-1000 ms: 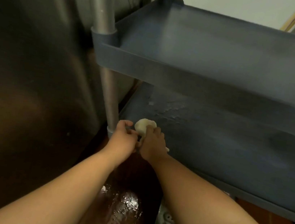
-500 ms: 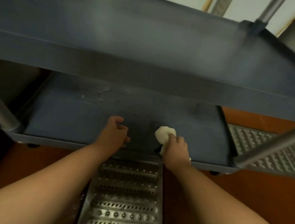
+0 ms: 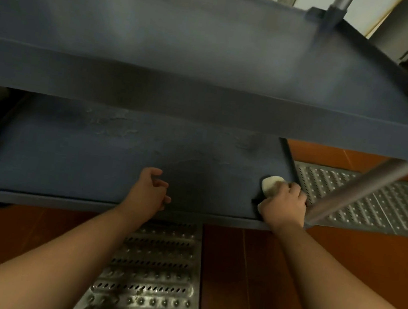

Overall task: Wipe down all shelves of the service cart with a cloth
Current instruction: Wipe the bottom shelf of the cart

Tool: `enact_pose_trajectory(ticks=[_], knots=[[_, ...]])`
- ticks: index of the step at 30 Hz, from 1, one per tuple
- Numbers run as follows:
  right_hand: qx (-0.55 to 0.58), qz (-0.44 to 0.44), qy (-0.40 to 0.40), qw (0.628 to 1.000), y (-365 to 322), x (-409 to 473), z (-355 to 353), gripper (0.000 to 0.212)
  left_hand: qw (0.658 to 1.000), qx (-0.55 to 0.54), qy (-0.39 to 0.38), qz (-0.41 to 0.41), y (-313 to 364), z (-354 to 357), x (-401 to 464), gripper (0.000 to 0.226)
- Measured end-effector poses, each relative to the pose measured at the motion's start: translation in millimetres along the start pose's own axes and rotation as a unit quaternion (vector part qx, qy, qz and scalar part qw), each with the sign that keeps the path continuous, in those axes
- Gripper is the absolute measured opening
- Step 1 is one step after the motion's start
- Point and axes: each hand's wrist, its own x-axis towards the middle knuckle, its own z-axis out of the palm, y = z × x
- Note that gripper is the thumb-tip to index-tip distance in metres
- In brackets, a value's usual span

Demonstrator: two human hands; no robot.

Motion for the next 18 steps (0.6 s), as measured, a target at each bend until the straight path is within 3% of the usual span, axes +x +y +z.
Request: enact_pose_trajectory(ticks=[3, 7, 9, 13, 18], knots=[[0.087, -0.013, -0.034, 0.996, 2, 5, 1, 0.062, 1.0, -0.013, 0.005, 0.003, 0, -1, 7, 0.042], [0.131, -0.03, 0.035, 0.99, 5, 22, -8, 0.042, 1.0, -0.018, -0.012, 0.006, 0, -9, 13, 0.043], [0.125, -0.036, 0.023, 0.991, 5, 27, -6, 0.039, 1.0, -0.013, -0.017, 0.011, 0, -13, 14, 0.043], [0.131, -0.055, -0.001, 0.99, 8, 26, 14, 0.052, 1.0, -0.007, -0.003, 0.014, -3, -25, 14, 0.044], [0.148, -0.015, -0.036, 0.988, -1, 30, 18, 0.058, 1.0, -0.01, 0.005, 0.017, -1, -51, 8, 0.04]])
